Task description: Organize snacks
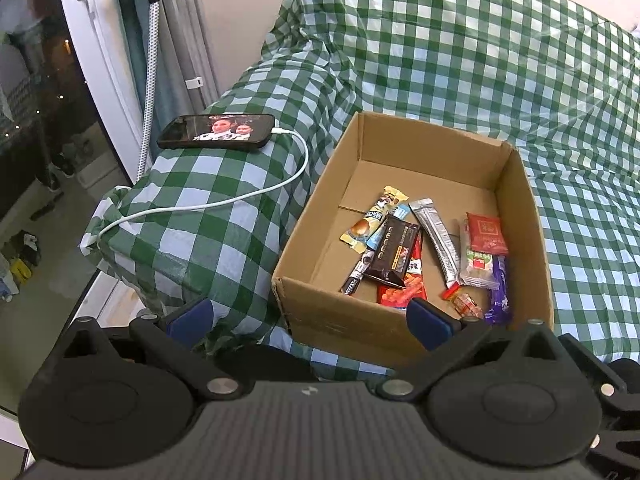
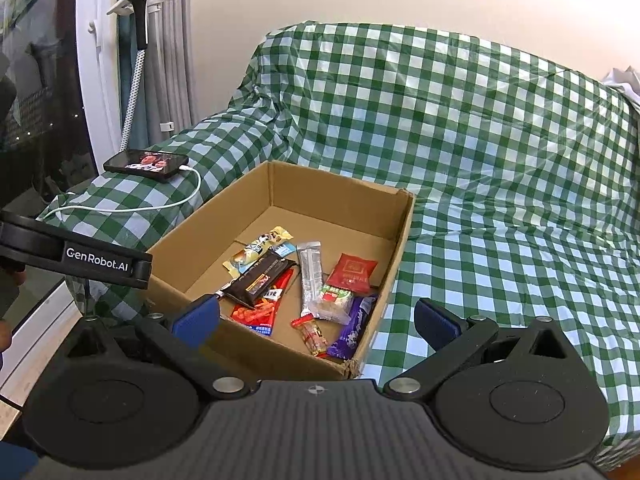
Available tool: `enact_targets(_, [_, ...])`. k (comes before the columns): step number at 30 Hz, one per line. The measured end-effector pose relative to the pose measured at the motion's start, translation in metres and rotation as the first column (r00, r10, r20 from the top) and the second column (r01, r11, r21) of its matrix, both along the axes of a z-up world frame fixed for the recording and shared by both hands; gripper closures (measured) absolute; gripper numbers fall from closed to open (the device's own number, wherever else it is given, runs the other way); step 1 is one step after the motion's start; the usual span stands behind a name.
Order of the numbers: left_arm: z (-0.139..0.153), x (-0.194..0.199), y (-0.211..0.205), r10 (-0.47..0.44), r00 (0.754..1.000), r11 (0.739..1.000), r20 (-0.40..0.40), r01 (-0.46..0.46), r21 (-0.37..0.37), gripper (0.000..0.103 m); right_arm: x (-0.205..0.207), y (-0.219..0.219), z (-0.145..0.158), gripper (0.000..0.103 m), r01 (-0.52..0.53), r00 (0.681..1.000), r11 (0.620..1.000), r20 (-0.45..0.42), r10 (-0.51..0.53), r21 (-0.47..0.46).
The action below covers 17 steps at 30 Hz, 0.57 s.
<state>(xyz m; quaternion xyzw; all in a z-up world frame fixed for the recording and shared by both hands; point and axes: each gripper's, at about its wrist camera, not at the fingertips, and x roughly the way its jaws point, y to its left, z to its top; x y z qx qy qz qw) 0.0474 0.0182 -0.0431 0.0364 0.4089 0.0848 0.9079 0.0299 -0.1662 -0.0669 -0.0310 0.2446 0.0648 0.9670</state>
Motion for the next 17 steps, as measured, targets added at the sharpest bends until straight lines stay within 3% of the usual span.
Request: enact_targets(17, [-0.001,0.001,-0.018,-0.049,0.999,0.996,0.005,0.049,0.072,0.0,0.001,-0.006,0.0,0.0,0.012,1.0,1.0,-0.006,-0.012,0.02])
